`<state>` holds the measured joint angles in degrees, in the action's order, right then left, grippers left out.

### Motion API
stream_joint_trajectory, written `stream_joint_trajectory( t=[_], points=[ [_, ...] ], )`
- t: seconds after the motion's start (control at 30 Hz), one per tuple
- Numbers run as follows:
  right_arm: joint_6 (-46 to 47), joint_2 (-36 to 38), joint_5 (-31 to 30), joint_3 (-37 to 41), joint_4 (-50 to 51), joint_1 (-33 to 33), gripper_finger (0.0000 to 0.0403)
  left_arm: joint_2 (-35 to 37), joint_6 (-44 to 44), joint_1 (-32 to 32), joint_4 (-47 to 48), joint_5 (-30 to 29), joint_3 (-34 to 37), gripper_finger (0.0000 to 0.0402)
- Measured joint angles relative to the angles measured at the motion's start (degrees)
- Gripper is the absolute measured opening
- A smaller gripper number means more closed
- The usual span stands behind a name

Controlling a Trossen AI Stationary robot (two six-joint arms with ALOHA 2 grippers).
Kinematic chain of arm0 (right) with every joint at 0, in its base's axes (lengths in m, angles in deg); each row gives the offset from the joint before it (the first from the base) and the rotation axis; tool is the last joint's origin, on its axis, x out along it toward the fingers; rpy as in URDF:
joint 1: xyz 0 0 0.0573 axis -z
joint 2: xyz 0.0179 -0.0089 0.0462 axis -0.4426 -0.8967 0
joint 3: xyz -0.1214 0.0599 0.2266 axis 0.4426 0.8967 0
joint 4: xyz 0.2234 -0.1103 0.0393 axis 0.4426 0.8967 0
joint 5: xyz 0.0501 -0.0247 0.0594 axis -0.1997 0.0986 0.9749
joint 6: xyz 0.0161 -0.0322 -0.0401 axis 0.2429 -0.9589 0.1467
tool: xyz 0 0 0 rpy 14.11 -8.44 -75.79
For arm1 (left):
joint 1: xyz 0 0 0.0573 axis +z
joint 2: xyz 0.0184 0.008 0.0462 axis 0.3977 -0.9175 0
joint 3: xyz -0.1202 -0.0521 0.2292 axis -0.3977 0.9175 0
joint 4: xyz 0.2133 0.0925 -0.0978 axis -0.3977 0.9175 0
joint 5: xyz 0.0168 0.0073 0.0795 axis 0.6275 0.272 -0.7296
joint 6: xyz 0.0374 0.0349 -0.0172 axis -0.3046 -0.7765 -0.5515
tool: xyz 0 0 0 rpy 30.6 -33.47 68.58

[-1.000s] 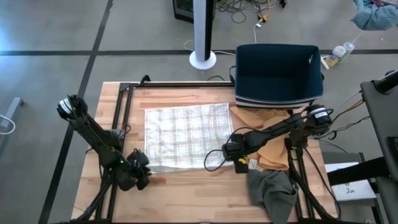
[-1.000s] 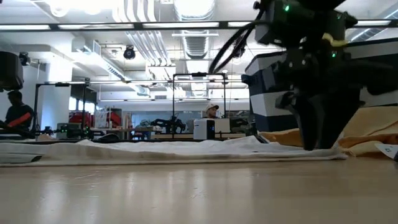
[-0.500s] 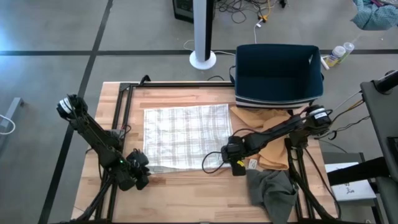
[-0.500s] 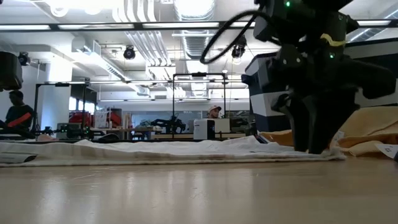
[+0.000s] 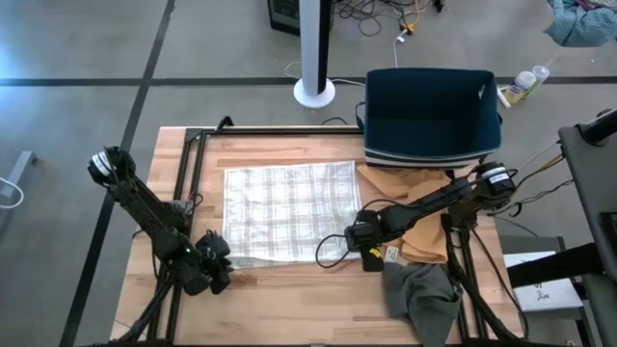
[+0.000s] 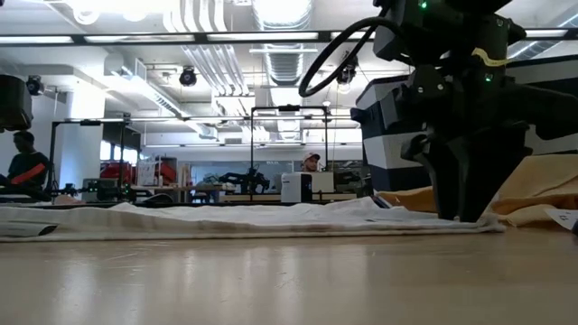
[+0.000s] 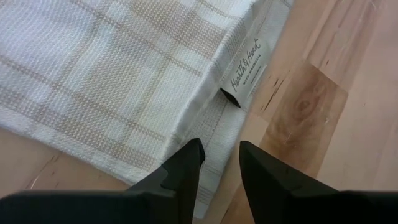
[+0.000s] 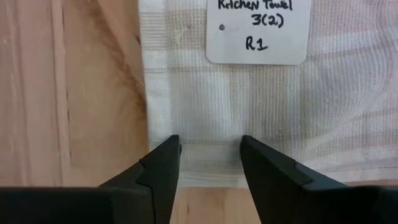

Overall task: Fold towel
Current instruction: Fold the white towel

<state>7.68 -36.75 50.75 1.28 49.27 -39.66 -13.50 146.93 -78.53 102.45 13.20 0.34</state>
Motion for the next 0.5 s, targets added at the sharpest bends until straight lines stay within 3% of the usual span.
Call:
stream_joint_trajectory(
  t=[0.33, 0.5],
  points=[
    [-0.89, 0.06, -1.15, -5.15, -2.21, -1.19, 0.0168, 0.83, -0.11, 0.00, 0.43, 0.04, 0.15, 0.0111],
    [1.12, -1.13, -5.04, -8.13, -20.64, -2.20, 0.0174, 1.21, -1.52, 0.02, 0.85, 0.07, 0.22, 0.0113]
  ],
)
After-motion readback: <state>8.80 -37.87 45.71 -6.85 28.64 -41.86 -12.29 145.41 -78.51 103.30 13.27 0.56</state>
